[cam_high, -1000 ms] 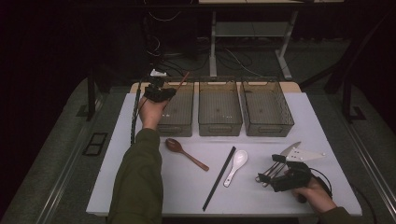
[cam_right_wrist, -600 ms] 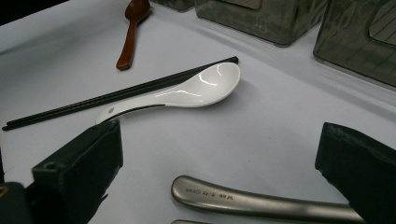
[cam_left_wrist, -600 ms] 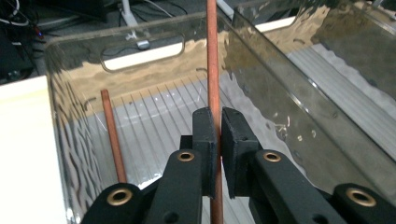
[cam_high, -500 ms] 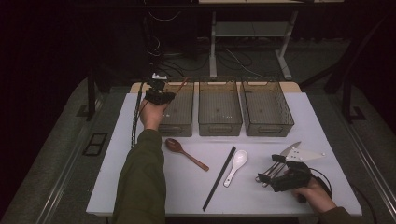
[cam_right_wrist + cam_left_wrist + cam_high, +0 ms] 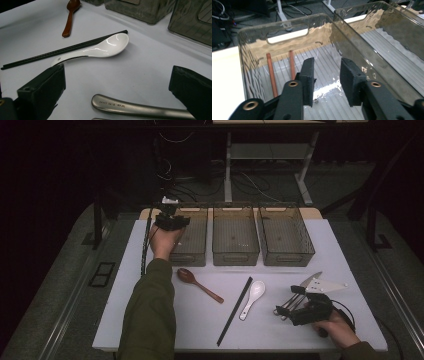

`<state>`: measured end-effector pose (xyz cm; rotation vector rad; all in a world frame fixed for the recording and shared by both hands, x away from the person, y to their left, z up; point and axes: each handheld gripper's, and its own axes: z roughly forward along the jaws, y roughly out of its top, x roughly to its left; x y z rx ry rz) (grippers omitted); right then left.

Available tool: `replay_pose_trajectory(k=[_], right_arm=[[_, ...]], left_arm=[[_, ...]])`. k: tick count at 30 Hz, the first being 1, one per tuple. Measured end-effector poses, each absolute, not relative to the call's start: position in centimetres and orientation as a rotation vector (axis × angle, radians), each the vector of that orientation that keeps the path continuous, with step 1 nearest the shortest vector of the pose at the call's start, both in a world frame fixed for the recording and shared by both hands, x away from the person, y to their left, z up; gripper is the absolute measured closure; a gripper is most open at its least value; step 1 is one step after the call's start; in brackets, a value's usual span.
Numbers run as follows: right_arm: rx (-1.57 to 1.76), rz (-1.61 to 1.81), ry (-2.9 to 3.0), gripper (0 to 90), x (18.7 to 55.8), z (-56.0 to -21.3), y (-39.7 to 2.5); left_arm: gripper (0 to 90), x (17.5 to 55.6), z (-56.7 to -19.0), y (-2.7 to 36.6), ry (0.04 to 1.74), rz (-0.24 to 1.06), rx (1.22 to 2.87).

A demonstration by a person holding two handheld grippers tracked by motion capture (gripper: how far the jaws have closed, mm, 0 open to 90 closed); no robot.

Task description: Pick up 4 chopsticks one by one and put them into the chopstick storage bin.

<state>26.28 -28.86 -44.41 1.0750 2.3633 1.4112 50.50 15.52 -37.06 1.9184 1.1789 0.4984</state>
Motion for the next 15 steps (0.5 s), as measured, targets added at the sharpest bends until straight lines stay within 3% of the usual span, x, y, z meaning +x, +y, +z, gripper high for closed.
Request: replay_pose_trajectory(k=[15], right_arm=[[1.079, 1.403, 2.364, 0.7, 26.3, -44.5, -28.8]], left_arm=[[42.0, 48.5, -34.9, 15.4, 1.080, 0.478, 1.950]])
